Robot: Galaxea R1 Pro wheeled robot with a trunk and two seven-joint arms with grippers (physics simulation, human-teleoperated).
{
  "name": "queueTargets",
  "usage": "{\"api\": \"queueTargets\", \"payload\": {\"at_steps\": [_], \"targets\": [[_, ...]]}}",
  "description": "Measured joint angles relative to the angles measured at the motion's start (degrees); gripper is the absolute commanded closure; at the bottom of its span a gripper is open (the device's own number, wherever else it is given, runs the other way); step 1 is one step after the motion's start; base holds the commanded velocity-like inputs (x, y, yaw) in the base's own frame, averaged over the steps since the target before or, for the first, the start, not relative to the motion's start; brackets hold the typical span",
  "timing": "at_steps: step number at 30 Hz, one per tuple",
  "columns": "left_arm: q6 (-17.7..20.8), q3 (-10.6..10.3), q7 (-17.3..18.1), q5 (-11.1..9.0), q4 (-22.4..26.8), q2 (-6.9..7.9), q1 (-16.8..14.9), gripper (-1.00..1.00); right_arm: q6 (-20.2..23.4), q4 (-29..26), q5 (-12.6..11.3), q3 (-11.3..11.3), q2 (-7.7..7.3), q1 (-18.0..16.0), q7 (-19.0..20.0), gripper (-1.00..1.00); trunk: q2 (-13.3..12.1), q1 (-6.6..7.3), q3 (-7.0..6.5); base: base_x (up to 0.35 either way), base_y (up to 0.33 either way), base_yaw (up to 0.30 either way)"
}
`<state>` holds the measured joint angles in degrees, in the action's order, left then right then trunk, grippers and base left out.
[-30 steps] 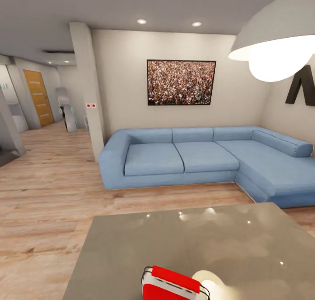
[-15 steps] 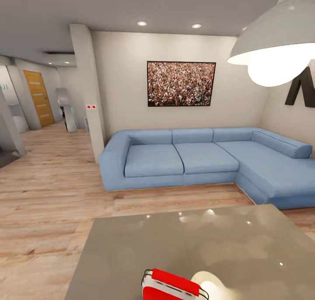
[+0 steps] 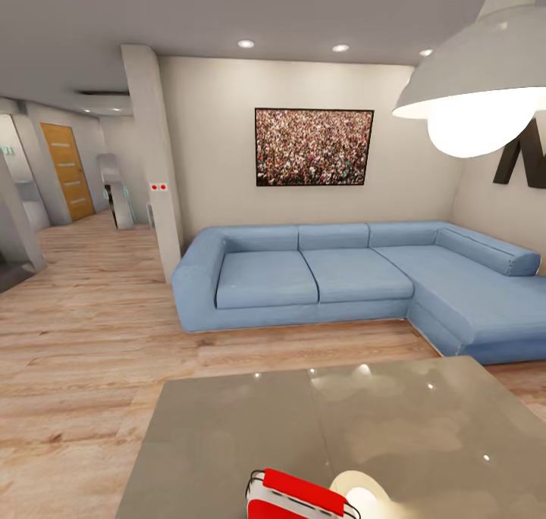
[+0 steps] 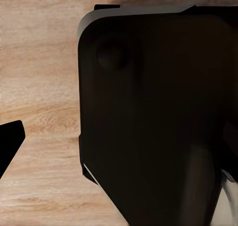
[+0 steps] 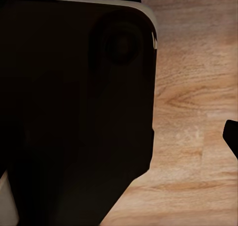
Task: Turn on the radio receiver that's on the table in the living room.
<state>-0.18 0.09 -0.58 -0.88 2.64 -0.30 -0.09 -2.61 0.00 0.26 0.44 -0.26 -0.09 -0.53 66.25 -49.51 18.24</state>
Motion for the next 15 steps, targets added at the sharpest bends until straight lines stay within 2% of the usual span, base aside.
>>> {"api": "queueTargets", "payload": {"at_steps": [15], "targets": [[0.01,0.01,0.0,-0.32,0.0,0.03,0.0,-1.0,-0.01,0.0,0.0,0.0,0.0,0.0,0.0,-1.0,-6.02,3.29,-2.69,0.0,0.0,0.0]]}}
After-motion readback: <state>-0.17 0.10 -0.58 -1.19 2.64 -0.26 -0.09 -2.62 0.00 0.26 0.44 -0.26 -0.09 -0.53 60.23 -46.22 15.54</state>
